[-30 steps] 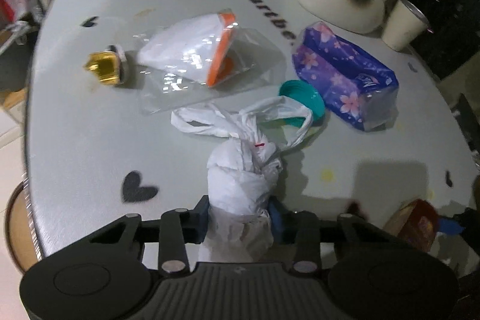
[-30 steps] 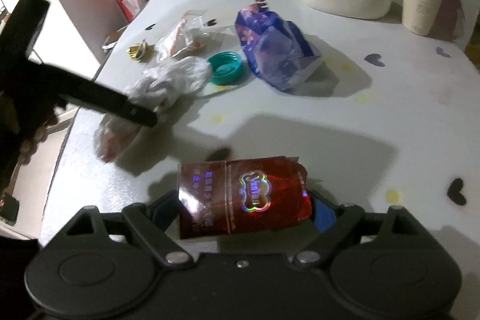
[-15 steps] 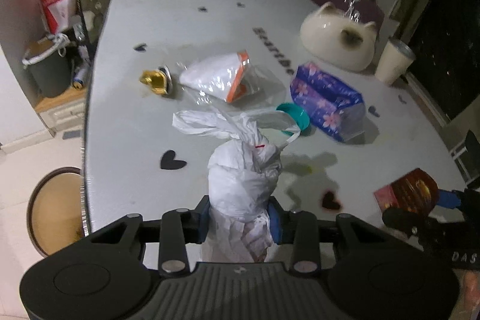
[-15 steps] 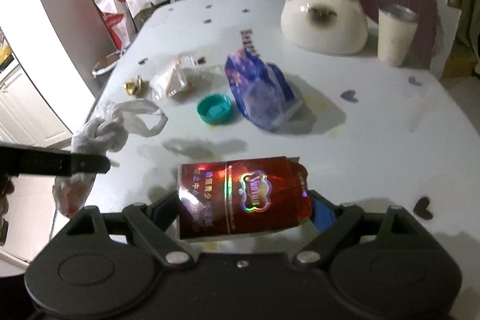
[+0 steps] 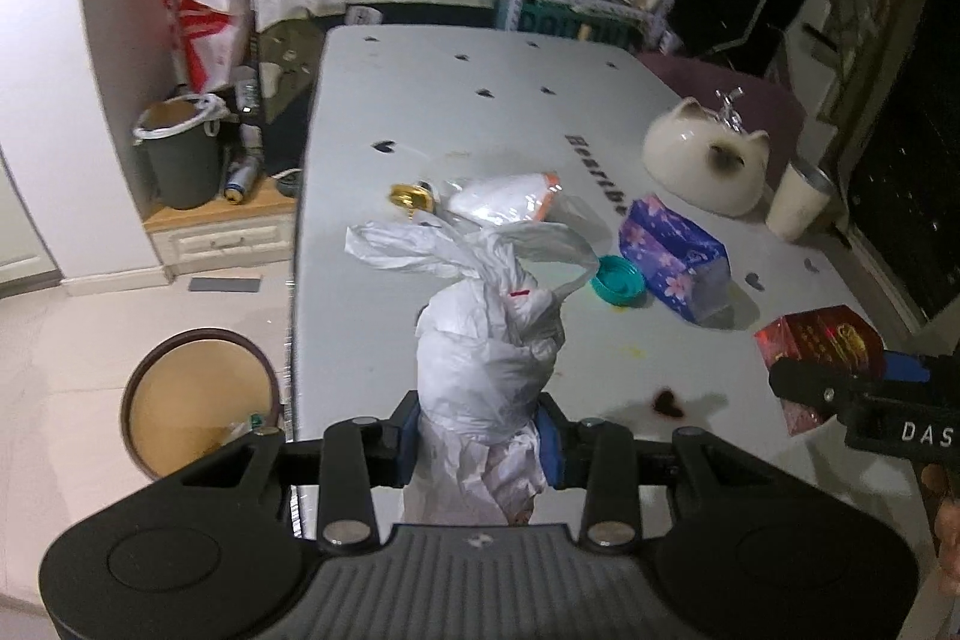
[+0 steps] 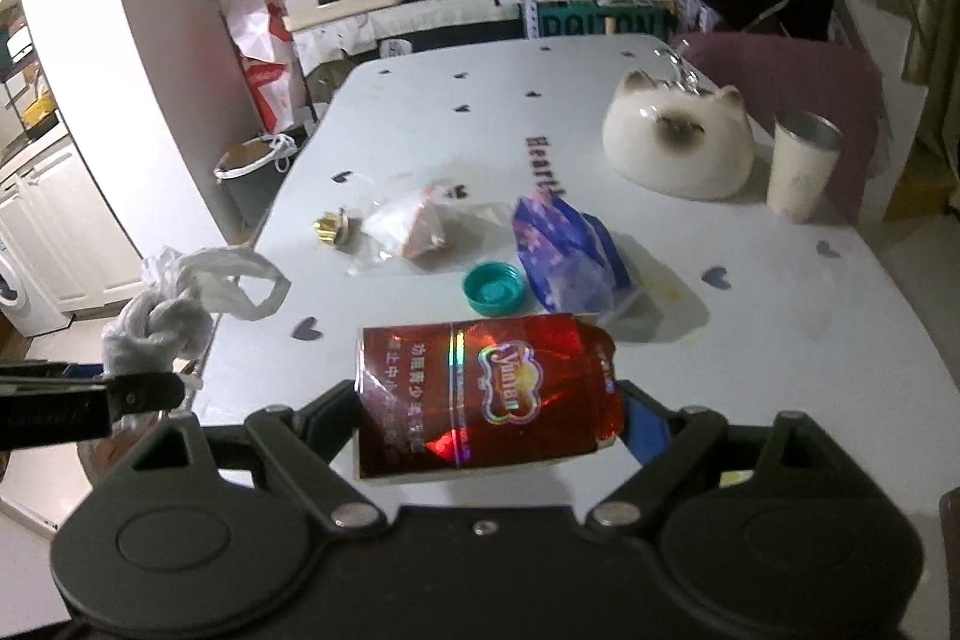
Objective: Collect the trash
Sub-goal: 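Carry the red box and white bag with both tools over the wastebasket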
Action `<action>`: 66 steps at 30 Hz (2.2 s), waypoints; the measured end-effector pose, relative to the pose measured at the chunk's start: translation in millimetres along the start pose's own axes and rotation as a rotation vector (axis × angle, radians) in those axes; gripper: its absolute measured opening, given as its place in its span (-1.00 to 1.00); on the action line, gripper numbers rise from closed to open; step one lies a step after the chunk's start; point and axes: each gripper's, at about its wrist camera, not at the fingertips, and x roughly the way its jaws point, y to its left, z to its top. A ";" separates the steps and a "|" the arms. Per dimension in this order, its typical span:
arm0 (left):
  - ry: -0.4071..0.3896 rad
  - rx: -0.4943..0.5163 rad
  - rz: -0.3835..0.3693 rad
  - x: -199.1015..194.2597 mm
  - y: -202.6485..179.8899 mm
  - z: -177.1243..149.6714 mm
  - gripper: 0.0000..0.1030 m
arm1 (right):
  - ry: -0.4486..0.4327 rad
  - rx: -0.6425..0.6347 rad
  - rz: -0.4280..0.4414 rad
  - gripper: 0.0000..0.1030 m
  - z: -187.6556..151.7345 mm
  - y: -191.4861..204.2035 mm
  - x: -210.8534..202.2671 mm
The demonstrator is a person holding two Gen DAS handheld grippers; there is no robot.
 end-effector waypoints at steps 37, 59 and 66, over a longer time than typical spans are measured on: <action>-0.018 -0.101 -0.006 -19.3 264.3 43.7 -0.23 | 0.005 -0.054 0.022 0.74 47.2 262.4 65.1; 0.299 -0.296 -0.037 120.9 405.9 36.7 -0.23 | 0.257 -0.102 0.083 0.74 43.5 354.9 228.8; 0.397 -0.391 -0.107 198.4 419.0 31.6 -0.23 | 0.331 -0.150 0.107 0.74 34.7 362.1 278.8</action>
